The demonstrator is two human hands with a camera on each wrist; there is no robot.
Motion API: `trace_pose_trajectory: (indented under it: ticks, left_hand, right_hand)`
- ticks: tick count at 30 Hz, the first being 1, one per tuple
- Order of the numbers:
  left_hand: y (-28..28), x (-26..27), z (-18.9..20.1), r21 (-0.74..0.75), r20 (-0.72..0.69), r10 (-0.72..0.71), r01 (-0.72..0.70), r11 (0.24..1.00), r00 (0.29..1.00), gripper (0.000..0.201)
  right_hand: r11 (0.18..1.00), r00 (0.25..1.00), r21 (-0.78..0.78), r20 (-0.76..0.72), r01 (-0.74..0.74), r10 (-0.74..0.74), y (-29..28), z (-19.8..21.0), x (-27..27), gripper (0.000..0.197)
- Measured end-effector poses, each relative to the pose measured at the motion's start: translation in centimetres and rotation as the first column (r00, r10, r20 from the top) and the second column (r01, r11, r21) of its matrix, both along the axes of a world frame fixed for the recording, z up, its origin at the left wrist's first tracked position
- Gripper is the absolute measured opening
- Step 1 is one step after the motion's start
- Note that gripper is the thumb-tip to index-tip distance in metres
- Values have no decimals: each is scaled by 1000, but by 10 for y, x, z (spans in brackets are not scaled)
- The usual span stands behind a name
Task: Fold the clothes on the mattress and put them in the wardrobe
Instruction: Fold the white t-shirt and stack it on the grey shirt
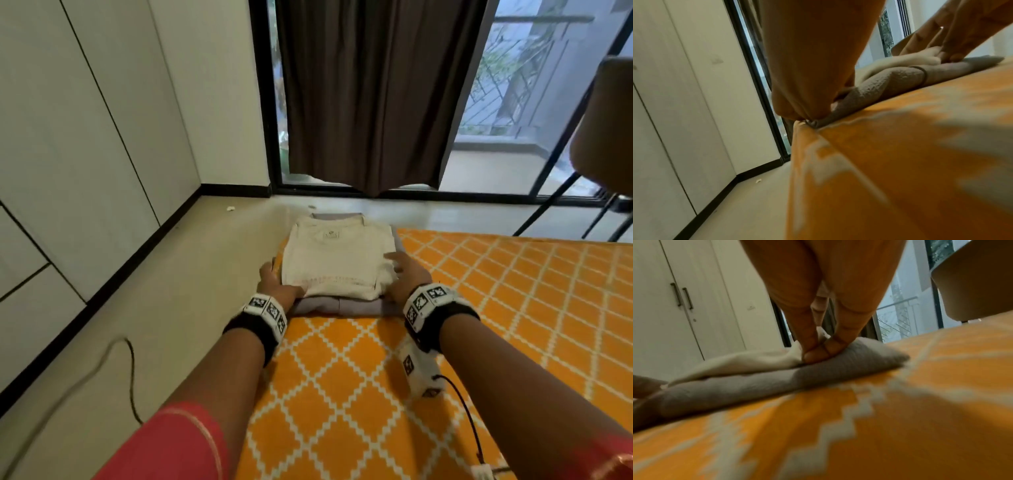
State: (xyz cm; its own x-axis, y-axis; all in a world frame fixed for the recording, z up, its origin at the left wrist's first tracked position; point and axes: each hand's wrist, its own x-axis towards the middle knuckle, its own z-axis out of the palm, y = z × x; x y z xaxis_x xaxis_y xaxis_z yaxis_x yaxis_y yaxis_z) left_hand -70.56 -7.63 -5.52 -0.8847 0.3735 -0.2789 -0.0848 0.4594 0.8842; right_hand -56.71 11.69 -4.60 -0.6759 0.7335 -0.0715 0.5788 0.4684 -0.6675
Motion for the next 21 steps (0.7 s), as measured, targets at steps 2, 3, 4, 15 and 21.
trace_pose_trajectory:
  ticks: [2,3,4,15,21]
  left_hand:
    - [5,0,-12,-20,-36,29,-30,999,999,82]
    - [8,-2,-12,-32,-48,42,-43,999,998,79]
    - [10,-2,-8,-70,-64,69,-73,995,996,76]
    - [20,66,-46,-829,-248,-709,233,507,660,92]
    - [4,110,-39,-841,-166,-537,165,515,827,97]
  right_hand:
    - [996,996,22,-26,81,-80,2,-19,6,51]
    - [992,991,23,-48,125,-124,3,-20,9,46]
    - [987,987,53,-56,151,-148,3,-17,10,45]
    - [766,726,291,613,-573,311,-28,-53,12,73]
    - [853,785,373,616,-365,67,-43,-50,51,100]
